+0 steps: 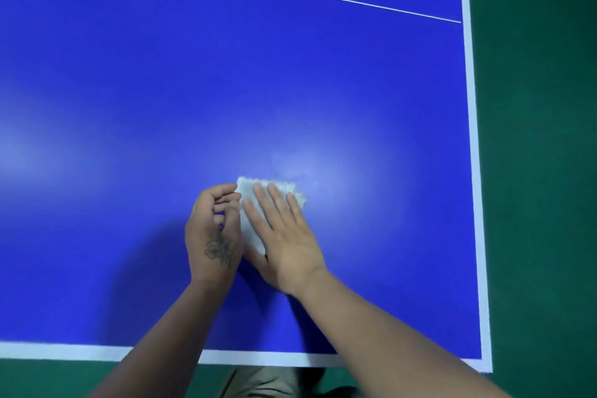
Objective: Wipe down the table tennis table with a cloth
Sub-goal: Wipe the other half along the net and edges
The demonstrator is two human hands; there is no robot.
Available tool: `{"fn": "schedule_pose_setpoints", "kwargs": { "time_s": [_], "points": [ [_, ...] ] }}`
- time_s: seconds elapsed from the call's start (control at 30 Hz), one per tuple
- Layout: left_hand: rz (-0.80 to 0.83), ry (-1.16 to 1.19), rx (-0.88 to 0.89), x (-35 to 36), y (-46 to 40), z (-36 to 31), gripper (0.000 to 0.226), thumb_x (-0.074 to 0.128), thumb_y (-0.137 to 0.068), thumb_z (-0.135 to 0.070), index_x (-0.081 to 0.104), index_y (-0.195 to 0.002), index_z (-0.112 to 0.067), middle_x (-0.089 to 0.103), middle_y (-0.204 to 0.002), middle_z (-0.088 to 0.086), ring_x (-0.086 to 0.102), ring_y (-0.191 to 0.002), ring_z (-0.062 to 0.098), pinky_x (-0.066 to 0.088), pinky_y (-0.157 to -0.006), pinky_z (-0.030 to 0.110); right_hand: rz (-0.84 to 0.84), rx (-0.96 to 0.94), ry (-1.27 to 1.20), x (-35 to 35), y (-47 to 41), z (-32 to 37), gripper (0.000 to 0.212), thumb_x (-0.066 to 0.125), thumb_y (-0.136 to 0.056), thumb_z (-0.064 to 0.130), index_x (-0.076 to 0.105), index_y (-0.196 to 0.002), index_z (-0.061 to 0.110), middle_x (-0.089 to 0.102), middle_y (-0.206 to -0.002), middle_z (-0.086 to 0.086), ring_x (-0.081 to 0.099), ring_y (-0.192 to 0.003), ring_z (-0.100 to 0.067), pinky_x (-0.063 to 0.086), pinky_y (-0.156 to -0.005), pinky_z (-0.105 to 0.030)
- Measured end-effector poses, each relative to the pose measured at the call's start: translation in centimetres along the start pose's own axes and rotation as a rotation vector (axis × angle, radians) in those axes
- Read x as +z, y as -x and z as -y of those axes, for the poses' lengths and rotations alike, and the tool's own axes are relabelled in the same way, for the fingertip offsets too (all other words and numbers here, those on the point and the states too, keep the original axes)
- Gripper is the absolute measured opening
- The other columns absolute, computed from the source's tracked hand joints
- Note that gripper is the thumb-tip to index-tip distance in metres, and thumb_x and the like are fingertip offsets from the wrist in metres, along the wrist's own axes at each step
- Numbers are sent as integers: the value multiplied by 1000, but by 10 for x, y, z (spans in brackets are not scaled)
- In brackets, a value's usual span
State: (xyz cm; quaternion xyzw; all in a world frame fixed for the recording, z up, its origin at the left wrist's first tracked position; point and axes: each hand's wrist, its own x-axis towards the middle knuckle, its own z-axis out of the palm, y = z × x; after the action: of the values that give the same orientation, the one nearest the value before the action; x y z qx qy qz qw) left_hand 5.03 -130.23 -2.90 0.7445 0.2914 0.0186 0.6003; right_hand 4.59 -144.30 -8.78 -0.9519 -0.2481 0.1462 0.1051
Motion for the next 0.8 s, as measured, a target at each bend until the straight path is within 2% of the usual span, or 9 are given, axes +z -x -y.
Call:
{"fn": "schedule_pose_setpoints", "kwargs": {
  "time_s": [0.17,0.27,0.4,0.5,0.57,0.63,0.73,0.8],
  "points": [
    [14,-21,32,-14,39,15,29,59,-104,-3,69,-115,-28,75,-107,-3,73,-99,13,57,-90,25,-13,-100,-12,22,103,8,75,41,-109,58,18,-171,22,1,-179,-4,-2,-166,-26,16,-132,-52],
    [74,-15,23,-11,77,30,33,58,-104,0,69,-112,-30,74,-105,2,73,-99,19,57,-88,27,4,-94,0,31,155,7,79,41,-108,63,15,-171,23,-1,-179,-2,-3,-166,-26,17,-132,-52],
    [193,-8,26,2,145,50,28,61,-104,0,71,-111,-26,74,-103,4,71,-97,18,58,-88,30,-1,-91,70,41,208,-6,88,50,-103,65,12,-171,24,0,-179,-3,0,-166,-26,15,-130,-50],
    [303,-33,20,9,193,61,22,63,-105,-6,71,-110,-25,74,-100,-2,71,-93,17,59,-87,31,10,-85,117,45,244,-23,92,63,-100,45,9,-171,23,0,-179,-5,3,-165,-29,13,-129,-50],
    [370,-87,23,14,216,67,19,64,-105,-9,72,-110,-26,75,-100,-6,71,-90,15,60,-87,31,24,-44,133,45,269,-36,102,69,-88,22,9,-171,22,2,-179,-6,7,-165,-30,13,-128,-51],
    [445,-164,21,20,234,70,18,65,-104,-13,72,-109,-29,76,-100,-9,71,-90,13,57,-89,27,8,29,162,44,296,-51,113,67,-74,6,10,-171,22,3,-179,-6,9,-165,-30,12,-128,-51],
    [544,-228,-20,26,255,69,17,65,-104,-18,72,-107,-33,75,-92,-7,69,-89,16,53,-88,24,-33,209,172,45,335,-84,126,66,-61,-3,10,-171,21,3,-179,-4,7,-165,-28,11,-128,-52],
    [595,-273,-18,28,265,66,17,63,-104,-21,72,-106,-34,72,-88,-9,66,-88,17,50,-83,21,-25,351,156,45,357,-107,129,65,-61,-6,3,-171,22,-2,-179,-2,-1,-165,-26,10,-128,-53]
  ]
}}
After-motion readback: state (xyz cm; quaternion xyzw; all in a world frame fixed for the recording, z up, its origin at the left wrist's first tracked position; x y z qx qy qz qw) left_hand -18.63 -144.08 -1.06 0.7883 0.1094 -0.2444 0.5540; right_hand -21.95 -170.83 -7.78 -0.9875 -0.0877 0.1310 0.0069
